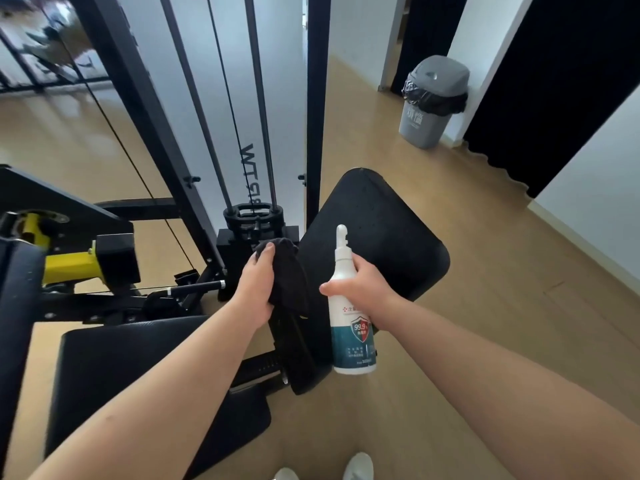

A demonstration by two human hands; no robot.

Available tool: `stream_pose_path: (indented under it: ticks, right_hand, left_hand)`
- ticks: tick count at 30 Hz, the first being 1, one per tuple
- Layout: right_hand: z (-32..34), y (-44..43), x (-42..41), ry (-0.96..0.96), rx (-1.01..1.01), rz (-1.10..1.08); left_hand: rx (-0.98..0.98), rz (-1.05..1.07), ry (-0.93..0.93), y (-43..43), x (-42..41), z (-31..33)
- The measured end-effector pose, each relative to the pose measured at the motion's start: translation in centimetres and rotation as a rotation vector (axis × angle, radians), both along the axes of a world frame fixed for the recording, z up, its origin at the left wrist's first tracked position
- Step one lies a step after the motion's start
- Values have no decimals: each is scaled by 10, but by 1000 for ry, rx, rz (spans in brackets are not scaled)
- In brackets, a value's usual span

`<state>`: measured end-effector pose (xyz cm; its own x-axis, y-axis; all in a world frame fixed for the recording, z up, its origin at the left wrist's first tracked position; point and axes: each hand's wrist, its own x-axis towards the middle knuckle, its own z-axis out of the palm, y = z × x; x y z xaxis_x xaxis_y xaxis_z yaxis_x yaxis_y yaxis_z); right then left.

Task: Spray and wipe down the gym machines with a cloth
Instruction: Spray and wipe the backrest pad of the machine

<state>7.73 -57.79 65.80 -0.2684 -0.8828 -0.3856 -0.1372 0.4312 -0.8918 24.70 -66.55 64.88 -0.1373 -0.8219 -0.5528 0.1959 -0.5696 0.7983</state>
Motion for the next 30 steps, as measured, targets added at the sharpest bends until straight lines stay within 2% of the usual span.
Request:
stream_pose_path:
  ticks: [4, 5, 9, 19, 27, 30]
  right_hand:
    - [4, -12, -7, -235, 2, 19]
    - [4, -14, -8, -245, 3, 27]
    - [1, -18, -14, -150, 5, 12]
    - [8, -26, -18, -116, 44, 1]
    - [20, -41, -12, 220, 14, -145]
    - [21, -43, -12, 292, 51, -195]
  left_hand:
    - [-25, -32, 6, 6, -17, 2]
    - [-40, -56, -4, 7, -21, 3]
    - [-83, -82, -45, 14, -41, 8]
    - [-81, -68, -78, 7, -50, 8]
    - [-64, -143, -83, -27, -47, 8]
    - [-68, -195, -90, -38, -49, 5]
